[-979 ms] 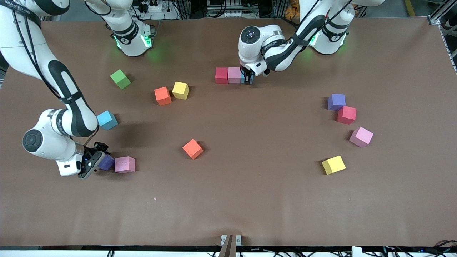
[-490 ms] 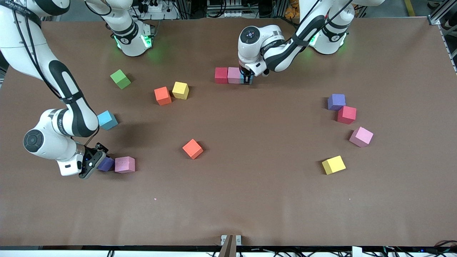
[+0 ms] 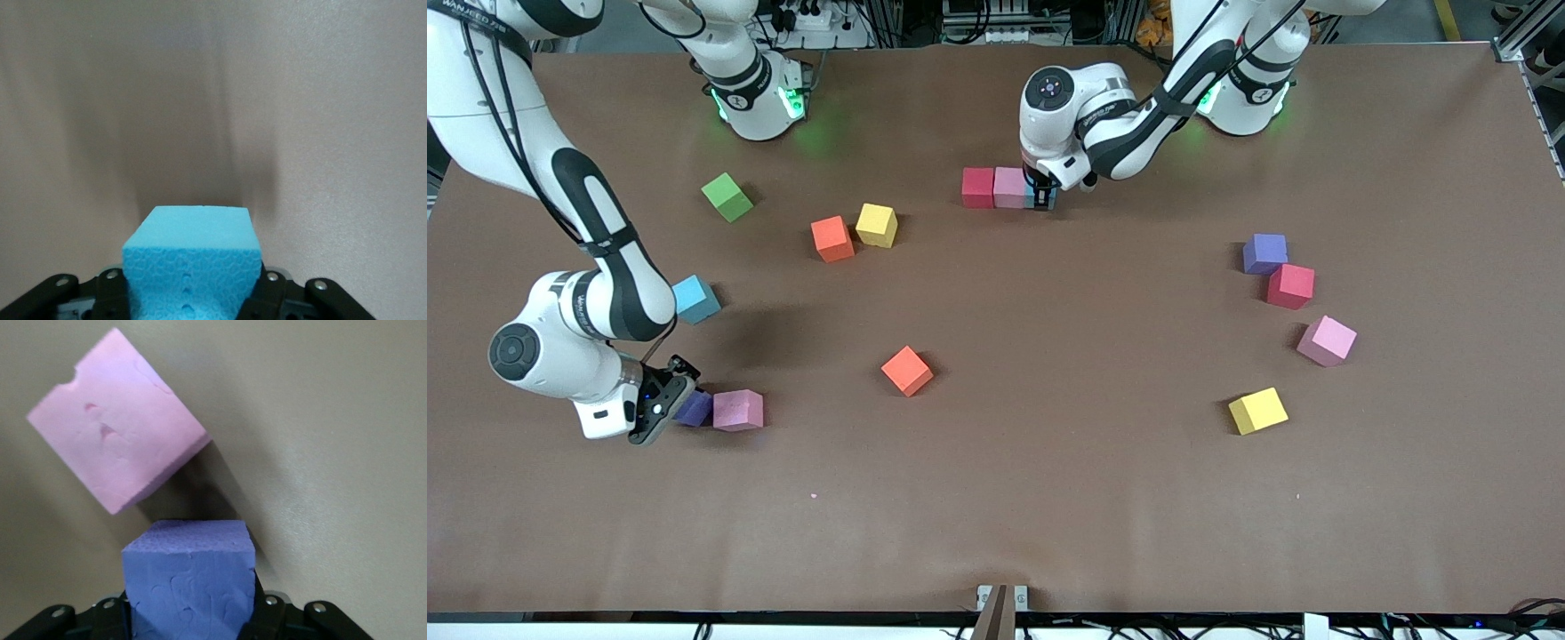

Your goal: Form number 2 with 11 blocks

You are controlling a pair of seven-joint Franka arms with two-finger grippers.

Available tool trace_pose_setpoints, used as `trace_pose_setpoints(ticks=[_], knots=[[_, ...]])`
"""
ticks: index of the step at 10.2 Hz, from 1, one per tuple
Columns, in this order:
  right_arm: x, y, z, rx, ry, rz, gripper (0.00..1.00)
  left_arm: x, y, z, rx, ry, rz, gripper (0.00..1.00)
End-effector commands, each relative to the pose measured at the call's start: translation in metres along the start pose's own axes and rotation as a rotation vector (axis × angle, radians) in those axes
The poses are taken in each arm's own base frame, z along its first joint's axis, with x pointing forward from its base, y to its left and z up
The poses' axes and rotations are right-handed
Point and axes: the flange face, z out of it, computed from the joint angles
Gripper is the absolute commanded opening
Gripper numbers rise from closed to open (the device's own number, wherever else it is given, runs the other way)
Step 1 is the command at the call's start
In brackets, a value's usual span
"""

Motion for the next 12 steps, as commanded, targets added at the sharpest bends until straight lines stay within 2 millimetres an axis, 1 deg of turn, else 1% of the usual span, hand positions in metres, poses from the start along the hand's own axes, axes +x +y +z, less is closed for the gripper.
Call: trace_pose_setpoints(ticks=[1,2,3,4,5,6,7,8,9,10,12], knots=[[0.015,-0.009,-0.042,-0.024,-0.011,-0.036,0.32,-0.010,-0.005,0.002,-0.003,-0.009,-0.161,0.00],[0.020,-0.016,-0.060,-0.032,-0.019,-0.038,0.32,-0.010,-0.005,0.002,-0.003,-0.008,-0.160,0.00],[0.030,-0.032,-0.076,-0.049,-0.023,-0.060,0.32,-0.010,-0.005,0.003,0.001,-0.008,-0.161,0.00],[0.045,-0.055,-0.090,-0.064,-0.035,-0.049,0.32,-0.010,-0.005,0.005,0.005,-0.009,-0.161,0.00],[0.049,-0.069,-0.103,-0.078,-0.039,-0.016,0.33,-0.010,-0.006,0.008,0.010,-0.010,-0.160,0.00],[0.057,-0.080,-0.117,-0.092,-0.036,-0.017,0.35,-0.010,-0.005,0.007,0.008,-0.014,-0.162,0.00],[0.070,-0.096,-0.128,-0.091,-0.044,-0.015,0.35,-0.010,-0.005,0.008,0.009,-0.013,-0.162,0.00],[0.075,-0.108,-0.133,-0.088,-0.054,0.001,0.35,-0.010,-0.005,0.007,0.000,-0.012,-0.149,0.00],[0.081,-0.114,-0.137,-0.092,-0.053,-0.005,0.35,-0.010,-0.004,0.008,-0.009,-0.011,-0.137,0.40],[0.080,-0.117,-0.136,-0.090,-0.055,-0.006,0.35,-0.011,-0.005,0.011,0.000,-0.011,-0.134,0.99],[0.077,-0.119,-0.151,-0.107,-0.047,-0.005,0.35,-0.013,-0.005,0.010,-0.002,-0.004,-0.149,1.00]])
